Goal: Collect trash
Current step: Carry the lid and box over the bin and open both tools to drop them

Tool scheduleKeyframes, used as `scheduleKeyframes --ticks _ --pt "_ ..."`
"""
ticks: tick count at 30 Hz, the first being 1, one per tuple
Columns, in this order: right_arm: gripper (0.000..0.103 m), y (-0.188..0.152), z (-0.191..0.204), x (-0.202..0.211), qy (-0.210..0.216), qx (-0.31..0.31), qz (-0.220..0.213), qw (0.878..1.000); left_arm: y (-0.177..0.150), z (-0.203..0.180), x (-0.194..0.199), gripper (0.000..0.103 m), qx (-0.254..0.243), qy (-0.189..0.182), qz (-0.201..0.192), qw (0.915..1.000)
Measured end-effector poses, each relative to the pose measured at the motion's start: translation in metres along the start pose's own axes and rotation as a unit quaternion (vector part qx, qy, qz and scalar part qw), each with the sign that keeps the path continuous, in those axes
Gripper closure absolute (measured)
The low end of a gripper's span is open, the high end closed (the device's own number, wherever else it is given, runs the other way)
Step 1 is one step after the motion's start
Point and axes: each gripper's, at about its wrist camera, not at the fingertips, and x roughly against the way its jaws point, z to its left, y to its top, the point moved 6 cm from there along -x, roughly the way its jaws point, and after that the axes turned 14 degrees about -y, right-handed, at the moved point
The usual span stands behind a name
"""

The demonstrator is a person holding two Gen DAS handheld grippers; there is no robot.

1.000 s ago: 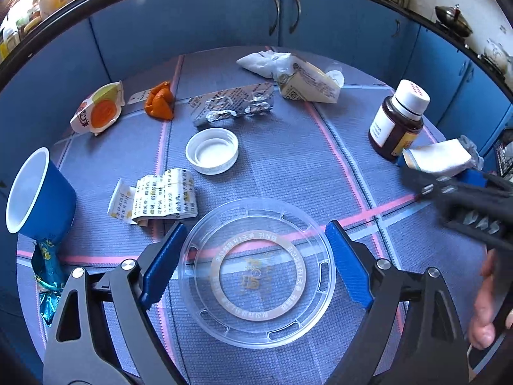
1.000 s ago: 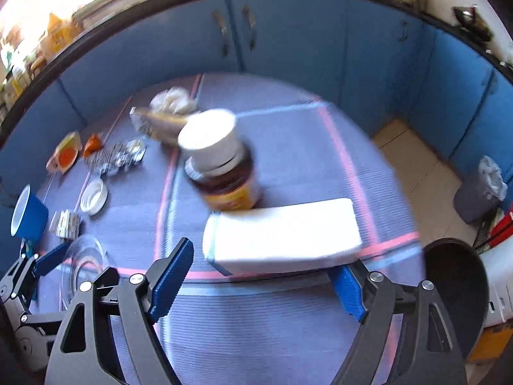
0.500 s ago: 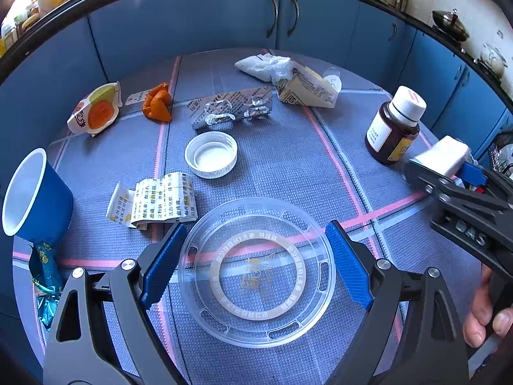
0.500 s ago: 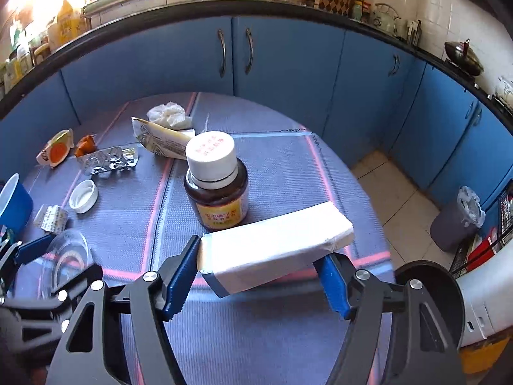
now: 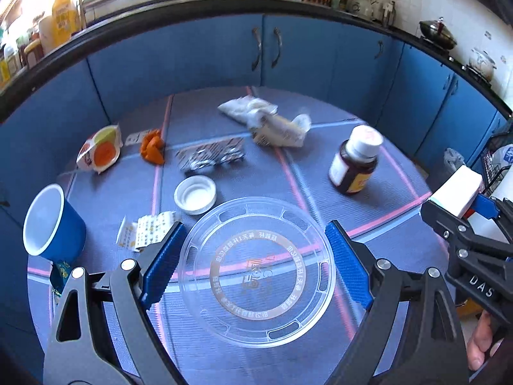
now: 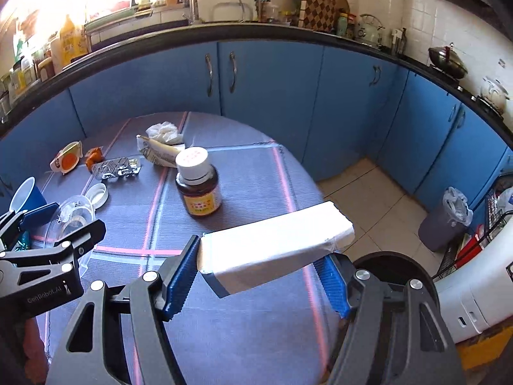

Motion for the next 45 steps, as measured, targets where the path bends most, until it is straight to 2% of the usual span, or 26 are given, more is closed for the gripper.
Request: scheduleKeyframes --ticks 11,22,29,35,42,45 --pt "0.036 -0.007 -0.061 0.002 -0.046 -0.036 -0.008 0.998 0.023 -0.067 -0.005 0.017 -0.06 -0.026 -0.012 0.9978" --pt "0.036 -0.033 -0.137 -0.014 -0.097 -0.085 0.019 0.991 0.037 -0.161 -0.034 0.017 -0.125 -0.075 -0.011 0.9893" --pt "0.036 -0.051 -0.174 -0.021 -0.114 -0.107 0.031 0.987 0.039 -0.211 -0.056 0.017 -0.16 -0.091 -0.003 0.9829" --pt "0.033 -0.058 -0.193 -0.025 -0.108 -0.121 0.034 0.986 0.042 -0.238 -0.068 0.017 -0.176 -0.098 -0.003 0.9794" --pt "0.031 -0.062 -0.202 -0.028 -0.105 -0.129 0.033 0.986 0.039 -0.252 -0.074 0.017 -0.189 -0.1 0.001 0.9768" --pt "0.02 -0.065 -0.205 -0.029 -0.101 -0.134 0.034 0.985 0.037 -0.256 -0.076 0.016 -0.193 -0.102 0.004 0.976"
